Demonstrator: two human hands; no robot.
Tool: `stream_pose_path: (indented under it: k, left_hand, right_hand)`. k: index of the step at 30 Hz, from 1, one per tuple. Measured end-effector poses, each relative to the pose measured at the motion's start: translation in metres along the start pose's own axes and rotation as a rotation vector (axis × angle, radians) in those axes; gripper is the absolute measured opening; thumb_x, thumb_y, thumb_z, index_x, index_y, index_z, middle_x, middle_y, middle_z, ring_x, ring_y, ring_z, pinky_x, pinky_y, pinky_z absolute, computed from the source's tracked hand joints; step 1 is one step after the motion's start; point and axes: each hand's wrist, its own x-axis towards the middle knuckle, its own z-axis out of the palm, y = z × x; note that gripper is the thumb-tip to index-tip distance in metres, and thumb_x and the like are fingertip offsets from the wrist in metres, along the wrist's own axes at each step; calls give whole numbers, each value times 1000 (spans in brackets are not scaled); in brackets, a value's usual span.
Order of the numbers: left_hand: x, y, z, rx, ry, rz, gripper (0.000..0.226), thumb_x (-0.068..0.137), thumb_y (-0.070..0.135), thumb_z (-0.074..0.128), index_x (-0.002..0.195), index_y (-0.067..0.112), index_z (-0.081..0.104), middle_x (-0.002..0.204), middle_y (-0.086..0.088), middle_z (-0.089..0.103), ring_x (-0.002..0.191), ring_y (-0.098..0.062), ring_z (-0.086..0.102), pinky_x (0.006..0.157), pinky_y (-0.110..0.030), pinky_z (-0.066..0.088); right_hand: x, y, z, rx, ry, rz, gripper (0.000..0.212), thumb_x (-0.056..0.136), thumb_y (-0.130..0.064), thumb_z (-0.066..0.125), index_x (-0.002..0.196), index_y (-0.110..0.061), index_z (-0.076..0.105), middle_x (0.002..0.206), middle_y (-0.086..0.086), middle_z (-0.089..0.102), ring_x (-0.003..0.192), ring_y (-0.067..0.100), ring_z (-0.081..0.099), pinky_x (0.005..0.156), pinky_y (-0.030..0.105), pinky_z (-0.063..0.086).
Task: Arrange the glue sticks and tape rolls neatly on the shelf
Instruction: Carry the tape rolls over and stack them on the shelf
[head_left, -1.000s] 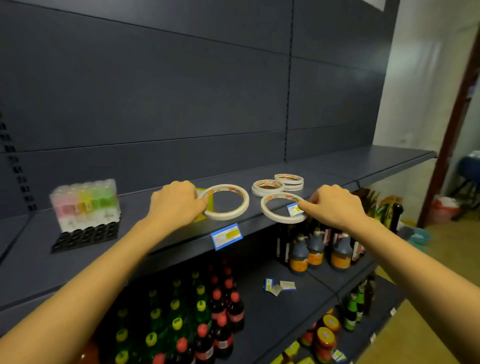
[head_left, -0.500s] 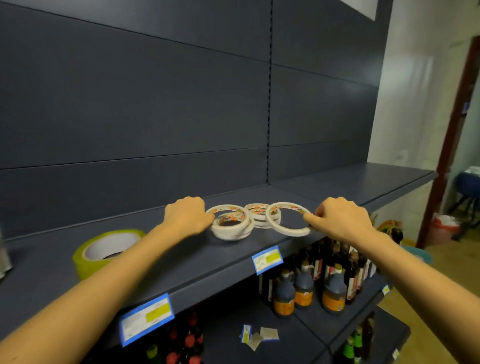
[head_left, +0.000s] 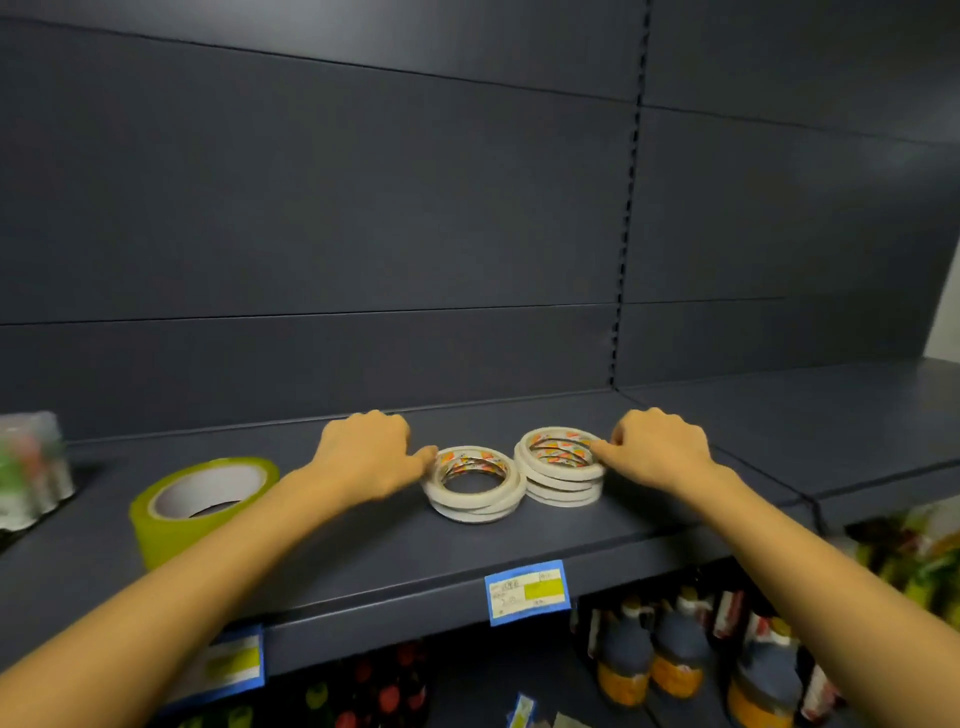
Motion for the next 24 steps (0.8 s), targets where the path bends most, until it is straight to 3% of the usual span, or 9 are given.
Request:
stream_pose_path:
  k: [2, 5, 10, 17, 24]
  left_hand:
    - [-9, -3, -6, 48, 85, -49, 42, 90, 54, 42, 75, 17, 55, 83, -4, 65, 79, -24, 63, 65, -28, 42]
    - [-21, -7, -14, 75, 228, -155, 34, 88, 50, 46, 84, 18, 60, 91, -5, 68, 84, -26, 64, 65, -28, 39]
    - [-54, -18, -26, 39, 371, -320, 27, 88, 44, 50, 90, 20, 62, 95, -3, 70, 92, -29, 62, 65, -29, 35]
    - [-149, -48, -43, 94, 298, -547, 24, 88, 40, 52, 94, 20, 62, 97, -1, 70, 95, -25, 62, 69, -32, 43]
    - [-253, -94, -67, 230, 261, -740, 23, 87, 39, 52, 95, 20, 62, 103, 0, 68, 98, -24, 61, 70, -31, 41]
  right_hand:
    - [10, 0, 1, -74, -28, -65, 47, 88, -59, 46, 82, -16, 64, 79, 2, 56, 76, 23, 54, 65, 28, 38]
    - [19, -4, -5, -102, 75, -168, 48, 88, -61, 43, 78, -17, 60, 83, 3, 63, 77, 23, 57, 64, 27, 38]
    - [16, -43, -21, 212, 138, -492, 27, 91, -47, 47, 77, -25, 53, 82, -5, 57, 75, 20, 51, 65, 29, 36]
    - [-39, -146, -19, 459, 67, -966, 15, 91, -38, 48, 90, -27, 60, 94, -9, 63, 89, 20, 59, 71, 29, 39]
    - [-104, -244, -24, 526, -31, -1215, 17, 91, -36, 49, 101, -29, 60, 106, -5, 64, 99, 24, 59, 73, 31, 41]
